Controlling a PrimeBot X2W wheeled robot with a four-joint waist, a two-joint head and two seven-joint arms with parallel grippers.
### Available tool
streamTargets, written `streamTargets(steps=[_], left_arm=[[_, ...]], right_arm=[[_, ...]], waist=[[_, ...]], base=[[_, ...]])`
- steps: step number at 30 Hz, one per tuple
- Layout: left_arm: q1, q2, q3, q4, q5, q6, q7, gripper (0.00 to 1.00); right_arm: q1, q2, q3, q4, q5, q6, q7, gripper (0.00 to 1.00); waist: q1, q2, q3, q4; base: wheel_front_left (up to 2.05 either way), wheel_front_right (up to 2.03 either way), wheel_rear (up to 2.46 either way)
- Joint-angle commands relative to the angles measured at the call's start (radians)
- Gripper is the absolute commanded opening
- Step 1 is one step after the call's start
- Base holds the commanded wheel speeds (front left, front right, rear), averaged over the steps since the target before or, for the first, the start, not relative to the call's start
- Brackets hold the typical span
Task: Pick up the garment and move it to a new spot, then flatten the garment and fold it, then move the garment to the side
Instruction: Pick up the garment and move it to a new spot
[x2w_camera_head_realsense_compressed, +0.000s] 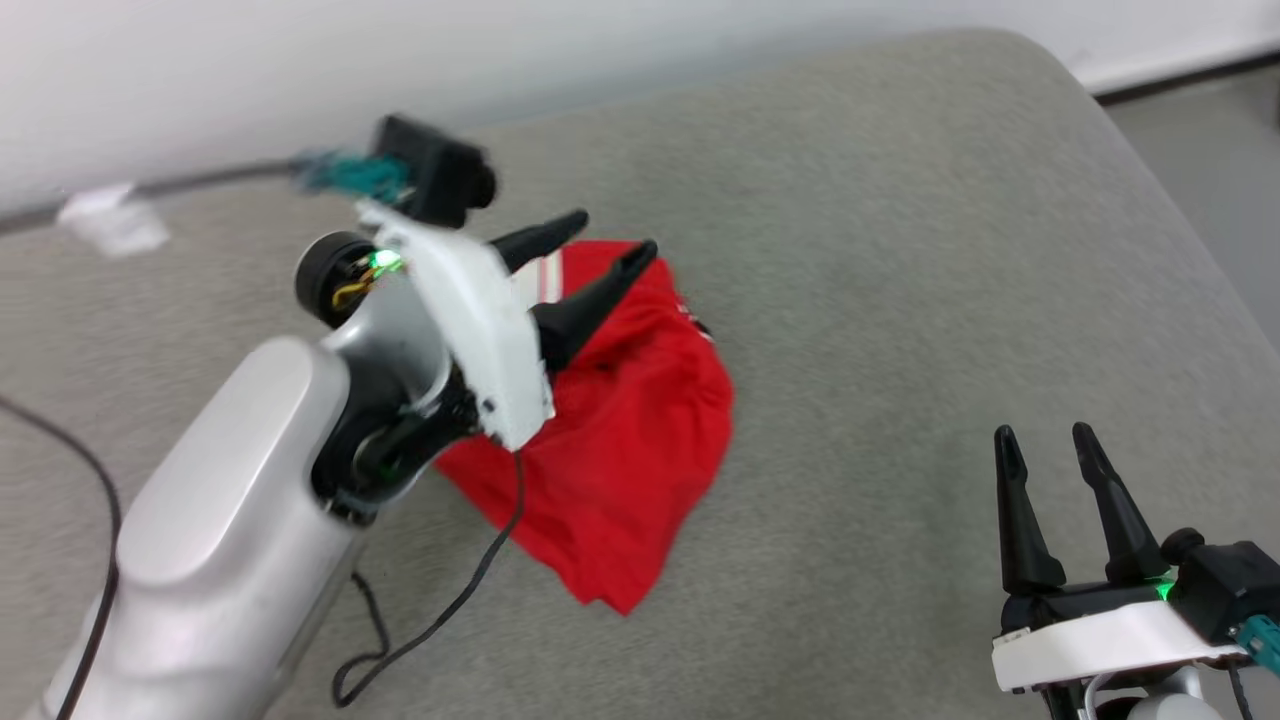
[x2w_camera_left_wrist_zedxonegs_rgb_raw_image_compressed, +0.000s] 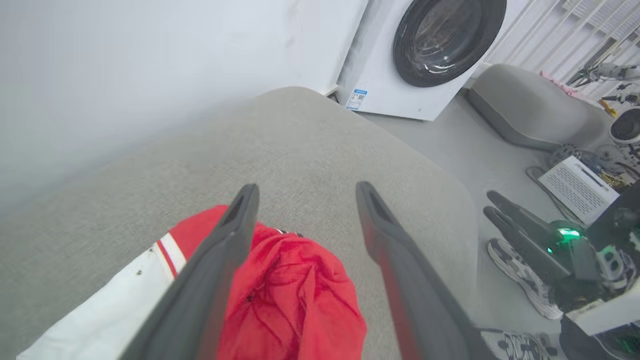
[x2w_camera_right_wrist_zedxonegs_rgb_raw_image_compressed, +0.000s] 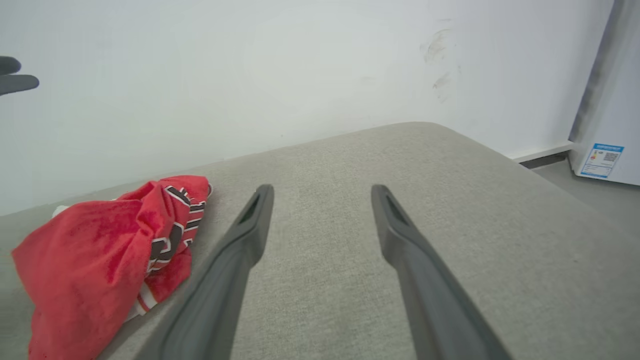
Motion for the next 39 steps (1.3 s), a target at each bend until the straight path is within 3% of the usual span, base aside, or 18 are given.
streamTargets(steps=[1,4,8,13,15,20,26,31,39], left_arm=[[0.033,0.013,0.011,-0.027,0.008,-0.001,-0.046,1.0],[0.125,0.033,0.049,-0.086,0.031,-0.002,-0.225,1.0],[0.238,0.085,0.049,-0.139,0.15,-0.003,-0.446,1.0],[0.407,0.12,0.071,-0.13,0.226,0.016,-0.651,1.0],[0.489,0.105,0.091,-0.134,0.207,0.024,-0.701,1.0],[0.635,0.065,0.177,-0.183,0.256,0.024,-0.737,1.0],[0.806,-0.09,0.355,-0.269,0.41,0.007,-0.737,1.0],[0.908,-0.202,0.419,-0.309,0.492,-0.002,-0.737,1.0],[0.952,-0.233,0.416,-0.321,0.515,-0.003,-0.737,1.0]], right_arm=[[0.009,-0.003,0.001,-0.004,-0.009,0.0,-0.002,1.0],[0.025,-0.018,-0.01,-0.009,-0.017,0.0,-0.002,1.0],[0.051,-0.026,-0.061,-0.023,-0.049,0.0,-0.002,1.0],[0.095,-0.024,-0.105,-0.047,-0.082,0.0,-0.002,1.0],[0.109,-0.027,-0.106,-0.051,-0.088,0.0,-0.002,1.0],[0.142,-0.025,-0.128,-0.074,-0.1,0.0,-0.002,1.0],[0.176,-0.022,-0.135,-0.093,-0.114,0.0,-0.002,1.0],[0.191,-0.019,-0.131,-0.105,-0.119,0.0,-0.002,1.0],[0.203,-0.013,-0.136,-0.113,-0.12,0.0,-0.002,1.0]], waist=[[0.0,0.0,-0.038,0.048],[0.0,0.0,-0.063,0.094],[0.0,0.0,-0.088,0.152],[0.0,0.0,-0.128,0.208],[0.0,0.0,-0.142,0.221],[0.0,0.0,-0.169,0.263],[0.0,0.0,-0.186,0.299],[0.0,0.0,-0.186,0.308],[0.0,0.0,-0.178,0.306]], base=[[0.0,0.0,0.0],[0.0,0.0,0.0],[0.0,0.0,0.0],[0.0,0.0,0.0],[0.0,0.0,0.0],[0.0,0.0,0.0],[0.0,0.0,0.0],[0.0,0.0,0.0],[0.0,0.0,0.0]])
